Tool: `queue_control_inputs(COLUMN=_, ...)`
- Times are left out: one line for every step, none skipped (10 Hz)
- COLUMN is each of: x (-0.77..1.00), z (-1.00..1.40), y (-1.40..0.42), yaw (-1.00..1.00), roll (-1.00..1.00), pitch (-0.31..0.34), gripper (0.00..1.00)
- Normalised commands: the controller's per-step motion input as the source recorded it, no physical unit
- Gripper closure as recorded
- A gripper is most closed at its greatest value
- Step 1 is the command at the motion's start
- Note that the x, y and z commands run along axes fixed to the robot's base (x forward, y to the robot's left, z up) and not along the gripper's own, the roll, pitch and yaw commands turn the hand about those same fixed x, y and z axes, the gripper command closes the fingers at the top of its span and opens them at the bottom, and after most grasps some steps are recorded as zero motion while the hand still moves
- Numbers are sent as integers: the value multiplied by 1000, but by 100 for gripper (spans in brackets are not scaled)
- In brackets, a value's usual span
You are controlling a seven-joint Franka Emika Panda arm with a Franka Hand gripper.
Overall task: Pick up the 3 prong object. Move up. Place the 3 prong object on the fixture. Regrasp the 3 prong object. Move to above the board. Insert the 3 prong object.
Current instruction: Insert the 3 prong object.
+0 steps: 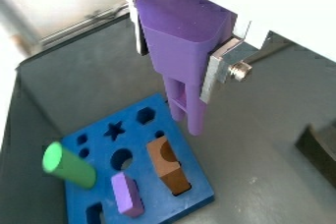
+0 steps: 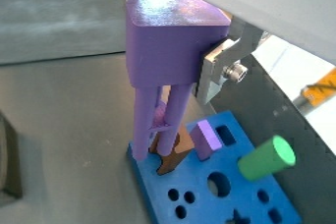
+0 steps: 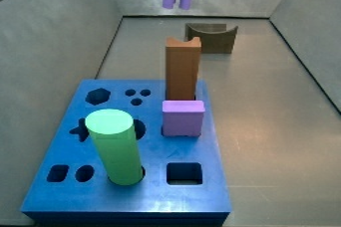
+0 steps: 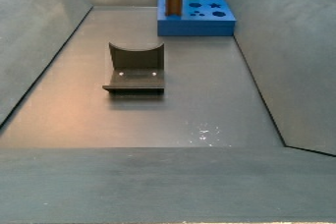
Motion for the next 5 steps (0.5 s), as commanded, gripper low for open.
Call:
queue_control_inputs(x=-154, z=-160, y=94, yaw=620, roll=-267, pitch=-76, gripper=100)
queue_control_inputs(x=-100, z=-197, y=154, yaw=703, roll=-244, pitch=-49, gripper=100)
queue_control_inputs(x=-149, z=-229, y=129, yaw=717, roll=-240, pitch=-61, gripper=100)
queue_control_inputs(x=-157, z=-229, y=114, yaw=743, roll=-253, pitch=-77, gripper=100)
queue_control_inputs(x=-209, z=-274, y=140, yaw=806, roll=-86, pitch=-30, gripper=100)
